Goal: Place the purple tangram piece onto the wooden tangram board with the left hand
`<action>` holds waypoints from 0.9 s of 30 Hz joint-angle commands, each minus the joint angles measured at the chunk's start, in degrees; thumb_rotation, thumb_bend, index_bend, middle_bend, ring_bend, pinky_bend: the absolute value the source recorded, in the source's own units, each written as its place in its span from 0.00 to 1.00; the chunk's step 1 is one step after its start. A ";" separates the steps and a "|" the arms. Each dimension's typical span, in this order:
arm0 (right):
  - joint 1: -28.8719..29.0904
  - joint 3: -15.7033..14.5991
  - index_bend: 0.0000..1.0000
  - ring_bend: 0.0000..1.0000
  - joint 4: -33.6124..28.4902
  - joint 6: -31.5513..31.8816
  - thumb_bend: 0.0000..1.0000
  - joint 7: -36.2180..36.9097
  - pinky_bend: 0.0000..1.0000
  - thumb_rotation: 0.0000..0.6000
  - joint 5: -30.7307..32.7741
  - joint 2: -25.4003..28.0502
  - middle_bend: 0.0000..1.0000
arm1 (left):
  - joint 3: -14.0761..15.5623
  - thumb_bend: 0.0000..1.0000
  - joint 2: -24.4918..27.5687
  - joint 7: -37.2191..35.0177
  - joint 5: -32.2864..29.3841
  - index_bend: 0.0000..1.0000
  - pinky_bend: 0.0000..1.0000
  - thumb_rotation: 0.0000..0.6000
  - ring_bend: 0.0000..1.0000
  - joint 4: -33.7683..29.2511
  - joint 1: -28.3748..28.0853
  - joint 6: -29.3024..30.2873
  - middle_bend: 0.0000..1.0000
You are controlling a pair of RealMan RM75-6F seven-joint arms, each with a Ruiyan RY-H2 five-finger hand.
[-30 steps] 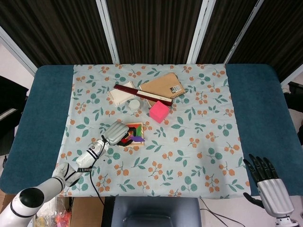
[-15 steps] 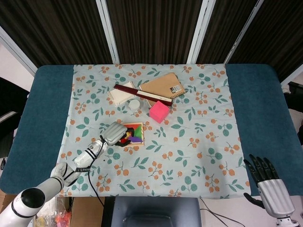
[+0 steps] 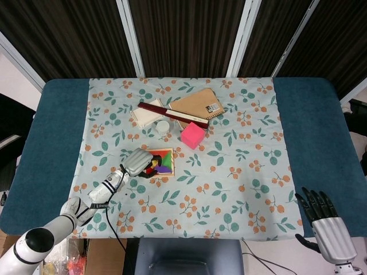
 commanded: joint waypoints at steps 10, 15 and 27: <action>-0.14 0.12 0.00 0.00 0.03 0.23 0.12 -0.28 0.00 1.00 0.06 -0.15 0.00 | 0.45 0.36 0.33 -0.02 -0.23 0.47 1.00 1.00 1.00 -0.01 0.11 -0.14 1.00; -0.17 0.15 0.00 0.00 0.06 0.28 0.12 -0.32 0.00 1.00 0.08 -0.19 0.00 | 0.59 0.36 0.70 0.21 -0.22 0.46 1.00 1.00 1.00 -0.73 0.17 0.09 1.00; -0.14 0.11 0.00 0.00 0.11 0.25 0.12 -0.21 0.00 1.00 -0.07 -0.15 0.00 | 0.20 0.36 2.02 1.22 -0.38 0.44 1.00 1.00 1.00 -3.92 0.29 1.65 1.00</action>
